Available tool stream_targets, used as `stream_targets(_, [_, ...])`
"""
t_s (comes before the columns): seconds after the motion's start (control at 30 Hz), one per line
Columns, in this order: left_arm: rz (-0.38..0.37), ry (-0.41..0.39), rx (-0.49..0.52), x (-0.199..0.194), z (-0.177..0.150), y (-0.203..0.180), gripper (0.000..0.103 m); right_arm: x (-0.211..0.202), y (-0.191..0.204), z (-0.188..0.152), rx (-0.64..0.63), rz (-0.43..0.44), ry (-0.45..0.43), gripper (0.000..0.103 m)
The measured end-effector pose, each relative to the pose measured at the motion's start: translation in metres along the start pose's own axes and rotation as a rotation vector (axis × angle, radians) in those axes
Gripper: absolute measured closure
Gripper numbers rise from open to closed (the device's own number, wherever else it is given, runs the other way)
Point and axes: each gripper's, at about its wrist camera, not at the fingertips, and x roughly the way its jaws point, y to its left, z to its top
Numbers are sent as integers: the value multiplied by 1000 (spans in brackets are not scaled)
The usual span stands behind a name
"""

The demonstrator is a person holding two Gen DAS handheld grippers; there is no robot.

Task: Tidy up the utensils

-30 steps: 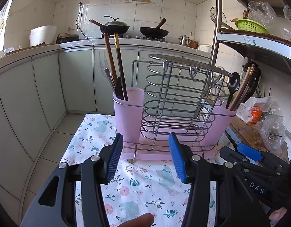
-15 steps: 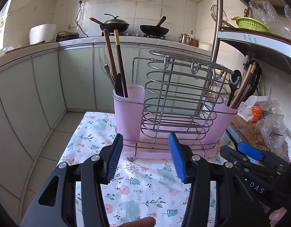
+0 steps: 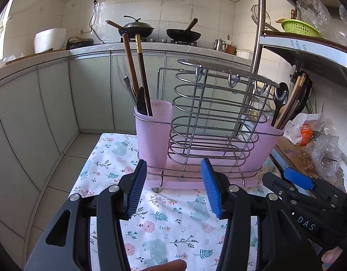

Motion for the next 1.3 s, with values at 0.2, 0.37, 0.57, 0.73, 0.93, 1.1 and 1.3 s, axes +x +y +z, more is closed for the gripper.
stream_targets(0.2, [-2, 3, 1, 1, 0, 0, 53, 0, 0, 0, -1, 0, 1, 44])
stream_targets(0.37, [-1, 3, 2, 1, 0, 0, 53, 1, 0, 1, -3, 0, 4, 44])
stream_targets(0.57, [-2, 5, 2, 1, 0, 1, 53, 1, 1, 1, -5, 0, 5, 44])
stream_targets(0.73, [-3, 11, 3, 2, -1, 1, 53, 1, 2, 0, -8, 0, 8, 44])
stream_targets(0.93, [-4, 16, 1, 3, -2, 1, 53, 1, 2, 0, -8, 0, 8, 44])
stream_targets(1.1, [-3, 21, 0, 4, -3, 2, 53, 1, 2, 0, -9, 0, 10, 44])
stream_targets(1.3, [-3, 27, -2, 6, -4, 3, 53, 3, 1, -3, -9, 0, 12, 44])
